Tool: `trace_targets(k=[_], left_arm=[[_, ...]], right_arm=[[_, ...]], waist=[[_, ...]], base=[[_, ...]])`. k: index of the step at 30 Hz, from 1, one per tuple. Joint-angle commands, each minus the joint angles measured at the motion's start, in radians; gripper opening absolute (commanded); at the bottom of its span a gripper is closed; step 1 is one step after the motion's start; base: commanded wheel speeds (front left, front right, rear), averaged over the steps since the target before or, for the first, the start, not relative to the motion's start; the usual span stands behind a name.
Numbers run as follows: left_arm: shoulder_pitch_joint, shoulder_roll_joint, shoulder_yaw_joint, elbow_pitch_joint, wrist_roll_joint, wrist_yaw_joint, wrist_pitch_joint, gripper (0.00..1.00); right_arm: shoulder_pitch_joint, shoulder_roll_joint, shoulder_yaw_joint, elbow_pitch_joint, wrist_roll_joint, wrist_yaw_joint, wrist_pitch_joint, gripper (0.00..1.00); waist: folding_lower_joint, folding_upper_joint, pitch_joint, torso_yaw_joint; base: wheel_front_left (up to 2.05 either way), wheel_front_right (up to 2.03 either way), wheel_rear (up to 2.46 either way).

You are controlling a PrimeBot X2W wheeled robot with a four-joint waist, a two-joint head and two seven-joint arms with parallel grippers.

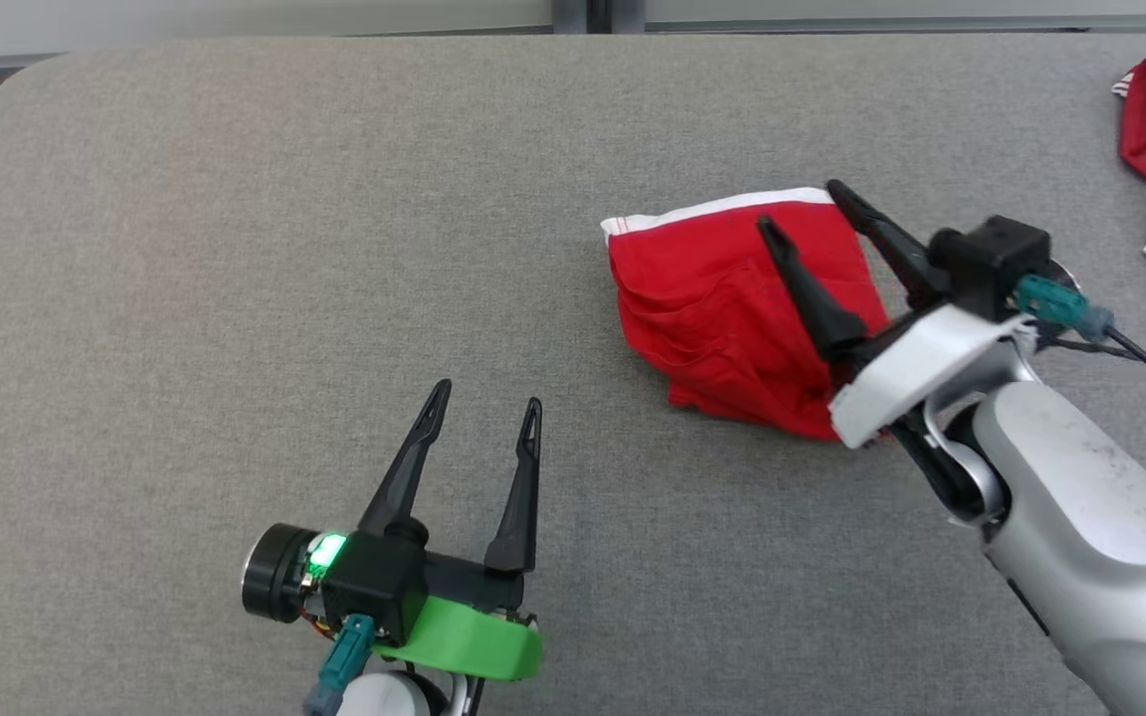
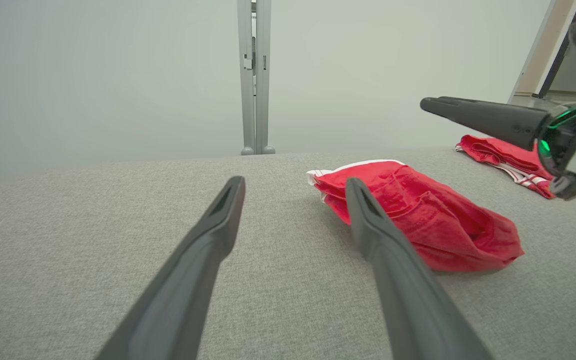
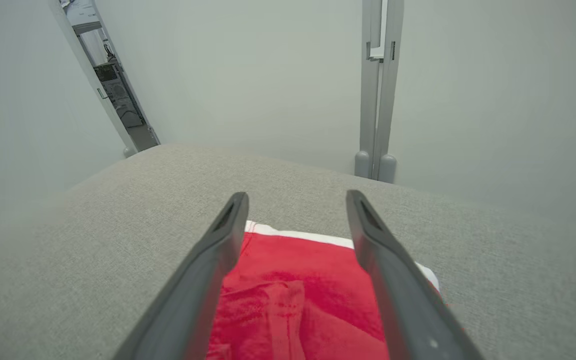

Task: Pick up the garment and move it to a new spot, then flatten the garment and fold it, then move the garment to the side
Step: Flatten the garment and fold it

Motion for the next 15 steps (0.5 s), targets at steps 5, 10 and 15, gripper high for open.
trace_targets(k=[5, 10, 15], left_arm=[[0.045, 0.001, 0.038, -0.016, -0.005, -0.004, -0.002, 1.00], [0.074, 0.001, 0.065, -0.035, 0.001, -0.008, -0.002, 1.00], [0.104, 0.001, 0.088, -0.047, 0.008, -0.012, -0.002, 1.00]], right_arm=[[0.117, -0.026, -0.079, 0.056, -0.062, -0.001, -0.104, 1.00], [0.229, -0.022, -0.144, 0.032, -0.088, -0.001, -0.124, 1.00], [0.348, -0.003, -0.204, -0.046, -0.109, -0.001, -0.123, 1.00]], waist=[[0.0000, 0.0000, -0.049, -0.051], [0.0000, 0.0000, -0.068, -0.070], [0.0000, 0.0000, -0.090, -0.073]], base=[[0.00, 0.00, 0.00], [0.00, 0.00, 0.00], [0.00, 0.00, 0.00]])
